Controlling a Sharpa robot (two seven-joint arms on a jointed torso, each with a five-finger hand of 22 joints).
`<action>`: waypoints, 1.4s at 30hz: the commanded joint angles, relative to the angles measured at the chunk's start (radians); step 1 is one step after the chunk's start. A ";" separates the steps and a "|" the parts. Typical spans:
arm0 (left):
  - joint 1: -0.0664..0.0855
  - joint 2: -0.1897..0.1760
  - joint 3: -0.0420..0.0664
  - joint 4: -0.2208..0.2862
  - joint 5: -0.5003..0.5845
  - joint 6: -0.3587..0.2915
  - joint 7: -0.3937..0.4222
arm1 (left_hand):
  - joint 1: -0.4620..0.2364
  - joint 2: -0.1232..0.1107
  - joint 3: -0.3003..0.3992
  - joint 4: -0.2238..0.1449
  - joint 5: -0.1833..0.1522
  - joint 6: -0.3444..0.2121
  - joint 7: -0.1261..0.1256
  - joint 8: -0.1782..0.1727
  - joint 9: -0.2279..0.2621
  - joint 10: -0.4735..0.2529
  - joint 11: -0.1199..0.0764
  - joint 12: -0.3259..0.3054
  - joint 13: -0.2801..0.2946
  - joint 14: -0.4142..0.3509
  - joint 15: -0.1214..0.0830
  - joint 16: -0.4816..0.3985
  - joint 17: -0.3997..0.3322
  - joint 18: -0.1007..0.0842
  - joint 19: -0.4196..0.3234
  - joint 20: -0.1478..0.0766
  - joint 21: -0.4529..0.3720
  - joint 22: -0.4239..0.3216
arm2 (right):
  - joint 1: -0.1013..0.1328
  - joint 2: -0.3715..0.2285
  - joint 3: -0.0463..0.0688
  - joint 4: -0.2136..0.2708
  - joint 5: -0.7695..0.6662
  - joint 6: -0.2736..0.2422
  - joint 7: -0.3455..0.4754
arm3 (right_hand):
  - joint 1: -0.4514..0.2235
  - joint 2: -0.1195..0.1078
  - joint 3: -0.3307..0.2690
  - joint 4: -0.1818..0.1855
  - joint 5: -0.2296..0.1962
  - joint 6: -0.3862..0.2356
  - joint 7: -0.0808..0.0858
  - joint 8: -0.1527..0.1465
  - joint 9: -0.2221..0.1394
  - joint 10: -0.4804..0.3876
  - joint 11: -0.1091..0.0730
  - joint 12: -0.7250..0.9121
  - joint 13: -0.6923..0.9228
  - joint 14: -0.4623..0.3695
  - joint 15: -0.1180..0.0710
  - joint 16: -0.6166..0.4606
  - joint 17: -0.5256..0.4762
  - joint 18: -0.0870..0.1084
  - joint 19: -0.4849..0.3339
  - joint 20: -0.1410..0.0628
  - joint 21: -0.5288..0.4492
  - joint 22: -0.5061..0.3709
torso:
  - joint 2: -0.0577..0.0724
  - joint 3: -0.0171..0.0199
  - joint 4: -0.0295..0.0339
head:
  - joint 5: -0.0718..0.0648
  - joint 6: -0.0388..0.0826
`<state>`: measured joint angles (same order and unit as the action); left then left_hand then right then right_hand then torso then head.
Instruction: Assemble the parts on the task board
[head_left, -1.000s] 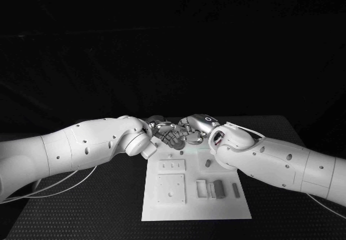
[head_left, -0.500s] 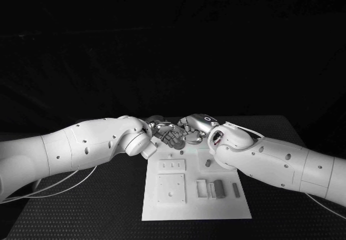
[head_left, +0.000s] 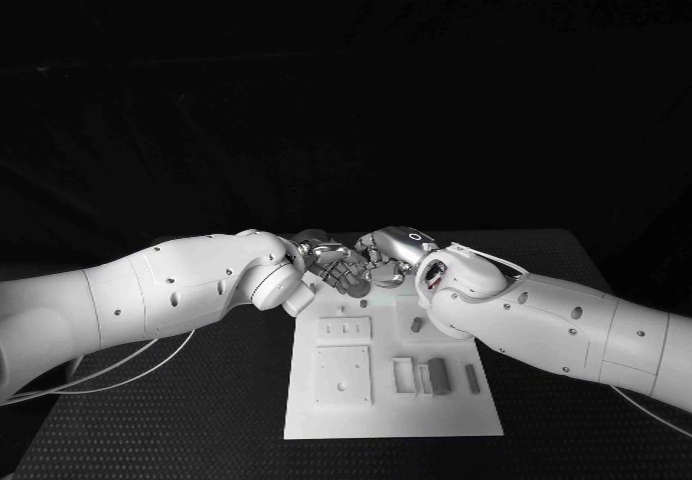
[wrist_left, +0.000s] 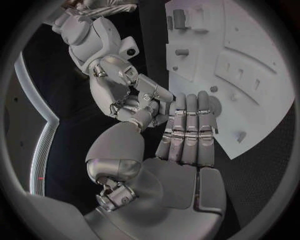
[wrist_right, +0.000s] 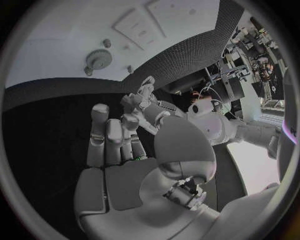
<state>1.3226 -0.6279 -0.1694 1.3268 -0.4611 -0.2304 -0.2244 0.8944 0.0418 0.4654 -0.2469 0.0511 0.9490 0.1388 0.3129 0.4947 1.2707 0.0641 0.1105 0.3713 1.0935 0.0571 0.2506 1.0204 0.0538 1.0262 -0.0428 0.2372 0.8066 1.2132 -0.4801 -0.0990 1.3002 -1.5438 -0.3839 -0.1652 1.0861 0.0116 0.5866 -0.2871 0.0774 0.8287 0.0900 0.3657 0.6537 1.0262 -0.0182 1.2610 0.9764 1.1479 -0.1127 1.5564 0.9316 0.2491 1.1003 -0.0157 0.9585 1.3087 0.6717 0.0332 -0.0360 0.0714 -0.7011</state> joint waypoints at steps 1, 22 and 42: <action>0.003 0.008 0.003 0.005 0.010 0.001 0.022 | -0.013 -0.012 0.003 0.003 0.001 0.011 0.000 0.001 -0.001 0.010 0.000 0.001 0.003 0.006 -0.001 -0.005 0.002 0.002 0.009 0.001 -0.004 0.002 | -0.004 0.008 -0.002 0.009 -0.015 0.019 0.006 | 0.005 -0.006 -0.001 -0.005 0.003 0.223 -0.013 0.006 0.001 -0.016 -0.012 0.000 -0.002 0.021 -0.017 0.001 0.002 0.013 0.002 -0.007 0.006 0.017 | 0.000 0.0006 -0.0004 | 0.000 -0.002; 0.003 0.013 0.004 0.008 -0.001 -0.014 0.005 | 0.014 0.000 0.057 -0.023 0.006 0.036 -0.010 0.003 -0.003 0.026 -0.008 -0.003 0.025 0.018 -0.007 -0.015 0.017 -0.001 0.017 -0.005 -0.007 0.018 | -0.005 0.015 -0.002 0.007 -0.023 0.030 -0.003 | 0.005 -0.006 -0.001 -0.005 0.003 0.224 -0.014 0.005 0.002 -0.015 -0.013 0.000 -0.002 0.022 -0.017 0.000 0.001 0.013 0.003 -0.007 0.006 0.016 | 0.000 0.0006 -0.0005 | -0.002 -0.005; 0.003 0.006 0.004 0.009 -0.005 -0.025 0.013 | 0.028 0.061 0.108 -0.034 0.001 0.084 -0.031 0.022 0.007 0.067 -0.027 0.006 0.054 0.054 -0.023 -0.008 0.042 -0.005 0.045 -0.020 0.004 0.044 | -0.006 0.012 -0.004 -0.016 0.031 0.040 0.015 | -0.005 -0.040 -0.003 -0.004 0.003 0.198 -0.008 -0.016 0.002 -0.024 -0.007 -0.013 -0.005 -0.009 -0.014 -0.011 -0.042 0.013 -0.002 -0.004 -0.003 0.013 | 0.000 0.0006 -0.0001 | -0.003 -0.007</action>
<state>1.3216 -0.6241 -0.1695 1.3298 -0.4642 -0.2505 -0.2459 0.9224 0.0963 0.5691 -0.2790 0.0530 1.0146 0.1228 0.3284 0.4968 1.3312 0.0355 0.1105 0.4246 1.1381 0.0339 0.2391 1.0617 0.0384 1.0671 -0.0627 0.2371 0.8495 1.2115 -0.4725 -0.1000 1.2877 -1.5421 -0.3746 -0.1761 1.0805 -0.0227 0.5866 -0.2870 0.0766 0.8316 0.0870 0.3534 0.6574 1.0256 -0.0175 1.2532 0.9725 1.1452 -0.1218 1.5480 0.8920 0.2492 1.1056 -0.0180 0.9585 1.3087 0.6715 0.0339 -0.0362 0.0688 -0.7075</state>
